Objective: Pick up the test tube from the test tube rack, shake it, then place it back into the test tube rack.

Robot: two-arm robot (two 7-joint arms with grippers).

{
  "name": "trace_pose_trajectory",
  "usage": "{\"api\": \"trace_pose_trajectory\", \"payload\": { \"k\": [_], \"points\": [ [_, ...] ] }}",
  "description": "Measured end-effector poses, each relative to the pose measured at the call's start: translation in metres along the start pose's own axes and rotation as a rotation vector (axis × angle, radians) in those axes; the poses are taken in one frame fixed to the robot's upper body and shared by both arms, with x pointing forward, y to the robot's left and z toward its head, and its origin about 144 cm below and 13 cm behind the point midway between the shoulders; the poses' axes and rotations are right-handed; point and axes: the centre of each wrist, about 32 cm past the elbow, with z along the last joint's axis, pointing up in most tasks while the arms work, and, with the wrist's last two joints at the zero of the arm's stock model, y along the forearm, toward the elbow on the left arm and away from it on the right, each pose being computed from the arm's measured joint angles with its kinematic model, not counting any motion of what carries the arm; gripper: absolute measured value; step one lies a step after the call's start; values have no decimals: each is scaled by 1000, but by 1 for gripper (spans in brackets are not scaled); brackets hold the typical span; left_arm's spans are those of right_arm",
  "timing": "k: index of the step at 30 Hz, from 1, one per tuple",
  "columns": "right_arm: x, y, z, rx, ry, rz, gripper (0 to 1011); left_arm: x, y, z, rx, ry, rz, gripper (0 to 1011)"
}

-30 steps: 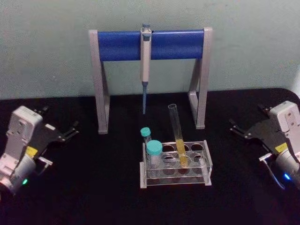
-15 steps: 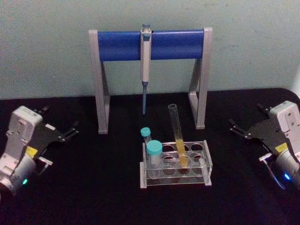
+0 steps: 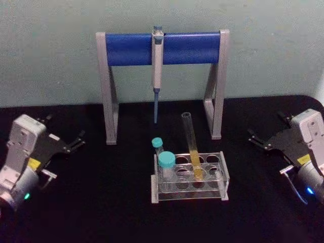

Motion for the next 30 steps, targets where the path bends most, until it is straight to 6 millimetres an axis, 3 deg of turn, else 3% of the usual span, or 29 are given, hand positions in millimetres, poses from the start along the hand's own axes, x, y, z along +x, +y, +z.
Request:
{"api": "trace_pose_trajectory", "payload": {
  "k": [16,30],
  "points": [
    [7,-10,12,91,98,65,1000,0,0,0,0,0,0,1002],
    [3,-24,29,218,164,292,1000,0,0,0,0,0,0,1001]
  ]
}}
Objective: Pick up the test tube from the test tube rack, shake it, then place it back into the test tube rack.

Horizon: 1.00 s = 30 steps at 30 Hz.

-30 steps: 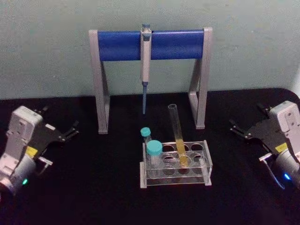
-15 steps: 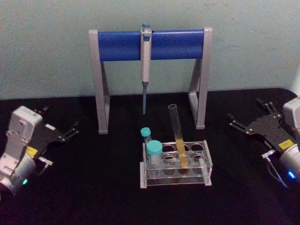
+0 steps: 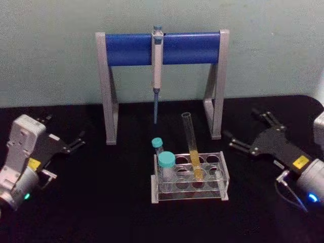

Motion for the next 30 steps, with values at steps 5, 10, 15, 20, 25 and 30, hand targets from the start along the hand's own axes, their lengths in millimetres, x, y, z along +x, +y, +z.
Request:
{"api": "trace_pose_trajectory", "payload": {
  "k": [5,10,15,20,25,30],
  "points": [
    [-7,9,3,3,11,102,1000,0,0,0,0,0,0,1001],
    [-11,20,5,-13,25,160,1000,0,0,0,0,0,0,1001],
    [-9,31,7,-37,56,200,1000,0,0,0,0,0,0,1001],
    [-7,43,11,-69,77,227,1000,0,0,0,0,0,0,1001],
    [-3,56,15,-101,92,256,1000,0,0,0,0,0,0,1001],
    [-1,65,18,-121,97,272,1000,0,0,0,0,0,0,1001]
  ]
}}
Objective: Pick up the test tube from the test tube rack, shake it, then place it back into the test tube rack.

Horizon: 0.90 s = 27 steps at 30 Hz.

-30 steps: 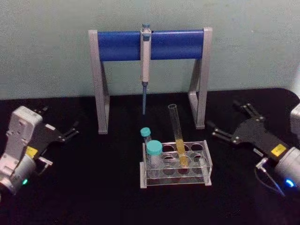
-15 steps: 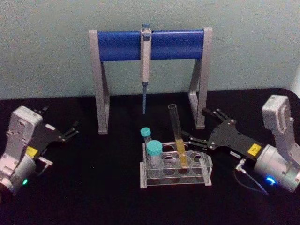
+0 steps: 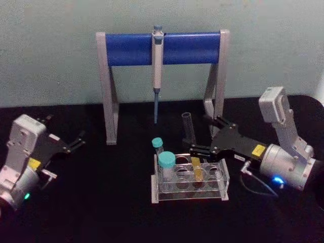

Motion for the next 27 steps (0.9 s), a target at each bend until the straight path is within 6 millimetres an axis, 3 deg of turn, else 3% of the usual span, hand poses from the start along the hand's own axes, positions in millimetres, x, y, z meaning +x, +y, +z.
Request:
{"api": "trace_pose_trajectory", "payload": {
  "k": [10,27],
  "points": [
    [9,12,7,-48,20,15,1000,0,0,0,0,0,0,1001],
    [19,17,4,-63,66,39,1000,0,0,0,0,0,0,1001]
  ]
}}
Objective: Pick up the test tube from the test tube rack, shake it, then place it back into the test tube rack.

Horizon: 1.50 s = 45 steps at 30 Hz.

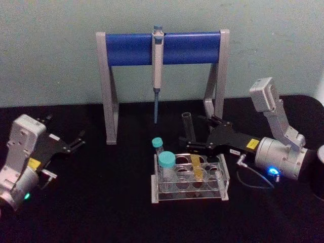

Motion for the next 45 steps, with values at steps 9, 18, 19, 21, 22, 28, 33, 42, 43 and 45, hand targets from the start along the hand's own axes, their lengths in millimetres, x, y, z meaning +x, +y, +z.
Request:
{"api": "trace_pose_trajectory", "payload": {
  "k": [9,18,19,21,22,28,33,42,43,45],
  "points": [
    [1,1,-2,-5,10,4,1000,0,0,0,0,0,0,1001],
    [3,3,-3,-10,15,3,1000,0,0,0,0,0,0,1001],
    [3,3,-3,-9,15,3,1000,0,0,0,0,0,0,1001],
    [3,4,-3,-10,17,3,1000,0,0,0,0,0,0,1001],
    [3,4,-3,-11,17,2,1000,0,0,0,0,0,0,1002],
    [4,6,-4,-10,20,4,1000,0,0,0,0,0,0,1001],
    [4,6,-4,-9,19,6,1000,0,0,0,0,0,0,1001],
    [4,6,-4,-8,19,6,1000,0,0,0,0,0,0,1001],
    [4,6,-4,-8,19,6,1000,0,0,0,0,0,0,1001],
    [4,6,-4,-8,19,6,1000,0,0,0,0,0,0,1001]
  ]
}}
